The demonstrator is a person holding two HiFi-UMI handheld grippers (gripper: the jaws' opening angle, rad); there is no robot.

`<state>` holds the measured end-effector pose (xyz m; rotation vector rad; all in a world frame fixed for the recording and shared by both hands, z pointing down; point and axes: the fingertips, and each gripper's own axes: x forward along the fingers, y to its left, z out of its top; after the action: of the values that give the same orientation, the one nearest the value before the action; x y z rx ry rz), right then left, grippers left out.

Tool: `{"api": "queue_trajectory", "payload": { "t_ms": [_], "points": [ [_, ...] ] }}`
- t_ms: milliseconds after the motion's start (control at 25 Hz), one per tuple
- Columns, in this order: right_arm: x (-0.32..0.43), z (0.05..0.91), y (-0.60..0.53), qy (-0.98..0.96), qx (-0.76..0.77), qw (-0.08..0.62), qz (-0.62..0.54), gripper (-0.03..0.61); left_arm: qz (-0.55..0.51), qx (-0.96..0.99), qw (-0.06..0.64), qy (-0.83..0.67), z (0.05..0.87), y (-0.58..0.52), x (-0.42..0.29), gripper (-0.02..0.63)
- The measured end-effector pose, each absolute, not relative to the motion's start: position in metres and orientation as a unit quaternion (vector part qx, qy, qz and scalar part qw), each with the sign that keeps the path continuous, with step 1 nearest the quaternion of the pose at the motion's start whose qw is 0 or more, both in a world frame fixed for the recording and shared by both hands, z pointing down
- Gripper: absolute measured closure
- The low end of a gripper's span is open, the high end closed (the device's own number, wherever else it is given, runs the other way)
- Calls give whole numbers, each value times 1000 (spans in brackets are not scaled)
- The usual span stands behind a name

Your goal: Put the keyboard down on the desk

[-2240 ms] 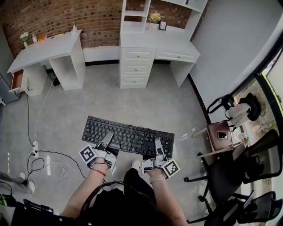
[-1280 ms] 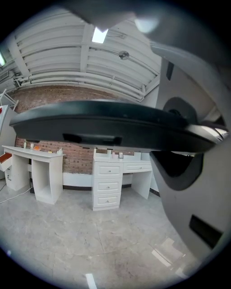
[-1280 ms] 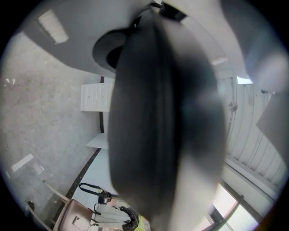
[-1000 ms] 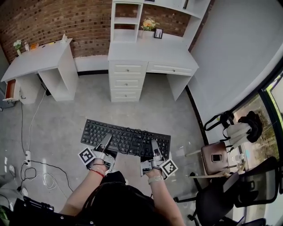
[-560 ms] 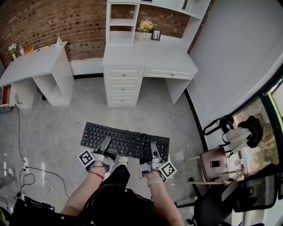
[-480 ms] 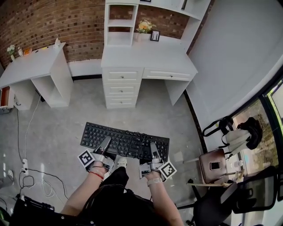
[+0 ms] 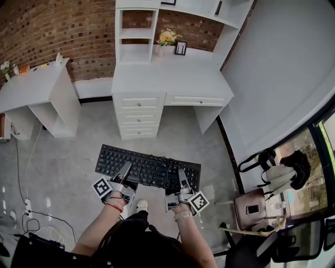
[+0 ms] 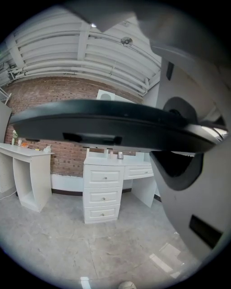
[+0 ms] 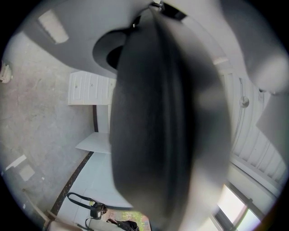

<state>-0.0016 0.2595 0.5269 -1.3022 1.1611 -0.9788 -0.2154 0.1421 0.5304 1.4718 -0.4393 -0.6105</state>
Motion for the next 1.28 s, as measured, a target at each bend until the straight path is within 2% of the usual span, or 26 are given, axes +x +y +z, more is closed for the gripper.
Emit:
{"api": "queue_trajectory", "payload": {
  "t_ms": [600,1280],
  "points": [
    [52,530,152,490,-554,536,-407,449,-268,653,683,-190,538,32,-161,551],
    [103,556,83,483,-545,531,-434,453,-268,639,690,-212,558,-28,-113,551]
  ]
}}
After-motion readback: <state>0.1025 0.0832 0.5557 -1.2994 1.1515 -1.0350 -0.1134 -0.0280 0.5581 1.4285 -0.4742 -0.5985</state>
